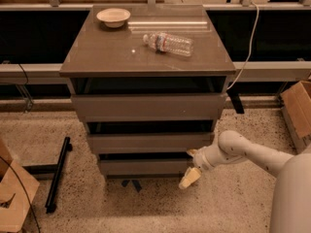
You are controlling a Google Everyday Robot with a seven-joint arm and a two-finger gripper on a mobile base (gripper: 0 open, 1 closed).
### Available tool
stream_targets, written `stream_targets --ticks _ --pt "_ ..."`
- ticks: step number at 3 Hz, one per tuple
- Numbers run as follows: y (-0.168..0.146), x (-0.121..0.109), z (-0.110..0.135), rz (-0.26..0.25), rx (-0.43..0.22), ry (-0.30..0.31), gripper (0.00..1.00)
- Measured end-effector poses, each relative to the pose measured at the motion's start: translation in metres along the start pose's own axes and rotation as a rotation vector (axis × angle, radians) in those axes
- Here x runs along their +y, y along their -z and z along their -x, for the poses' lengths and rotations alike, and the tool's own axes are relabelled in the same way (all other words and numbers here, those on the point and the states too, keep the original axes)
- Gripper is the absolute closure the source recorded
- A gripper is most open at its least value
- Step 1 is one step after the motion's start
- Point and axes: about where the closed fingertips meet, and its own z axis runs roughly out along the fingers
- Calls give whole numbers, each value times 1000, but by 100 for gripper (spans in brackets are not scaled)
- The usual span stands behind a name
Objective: Open bottom drawer
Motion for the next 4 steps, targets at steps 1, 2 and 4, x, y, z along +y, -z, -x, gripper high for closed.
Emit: stream_targets --ticks 1,2,4 --pt "-23 -11 -14 23 -15 -27 0" --pt "-47 -30 -30 55 -44 -71 0" --pt "-59 -38 -32 43 -92 -94 0"
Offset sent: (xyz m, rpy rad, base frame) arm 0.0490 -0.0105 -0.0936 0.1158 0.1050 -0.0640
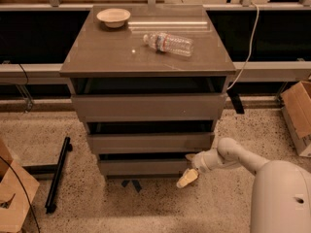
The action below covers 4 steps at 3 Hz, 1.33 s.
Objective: Open bottom drawer
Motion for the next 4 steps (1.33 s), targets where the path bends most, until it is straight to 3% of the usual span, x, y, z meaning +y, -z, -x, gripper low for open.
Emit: stream_targets --ticks 2,4 --pt "-49 -35 -20 13 -101 -73 0" --pt "-63 -85 -27 -56 -183 -95 0"
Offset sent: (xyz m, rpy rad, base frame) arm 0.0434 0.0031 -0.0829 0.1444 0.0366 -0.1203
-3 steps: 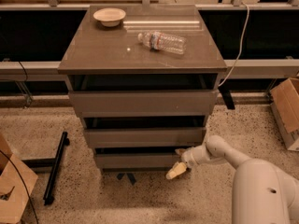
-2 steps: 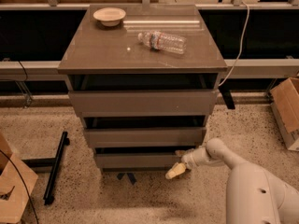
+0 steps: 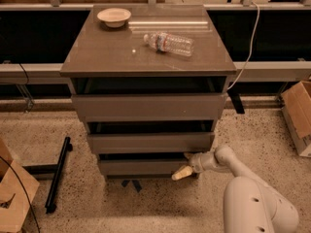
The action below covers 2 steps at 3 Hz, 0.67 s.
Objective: Open bottom drawer
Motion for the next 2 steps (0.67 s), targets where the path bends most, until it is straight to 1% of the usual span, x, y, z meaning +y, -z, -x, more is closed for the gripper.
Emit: stream_targets --ticks 1,2 --pt "-12 -12 -2 3 -19 -11 0" --pt "-34 -16 -19 28 -11 -71 23"
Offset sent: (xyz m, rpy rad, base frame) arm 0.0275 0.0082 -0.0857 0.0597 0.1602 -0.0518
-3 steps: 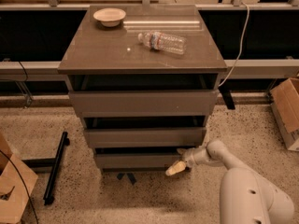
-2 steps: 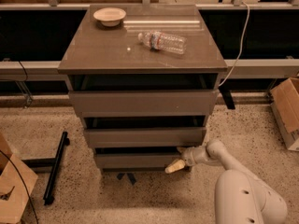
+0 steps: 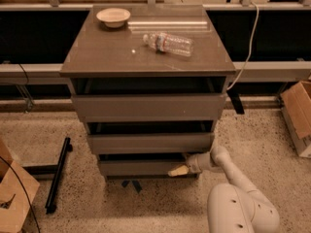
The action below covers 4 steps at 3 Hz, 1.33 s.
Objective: Open bottom drawer
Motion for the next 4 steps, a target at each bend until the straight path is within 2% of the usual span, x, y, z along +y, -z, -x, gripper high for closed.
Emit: stream_targets --ticks 1,3,4 --pt "3 2 4 0 0 0 54" --pt "4 3 5 0 0 0 99" --pt "2 14 -7 22 27 -28 95"
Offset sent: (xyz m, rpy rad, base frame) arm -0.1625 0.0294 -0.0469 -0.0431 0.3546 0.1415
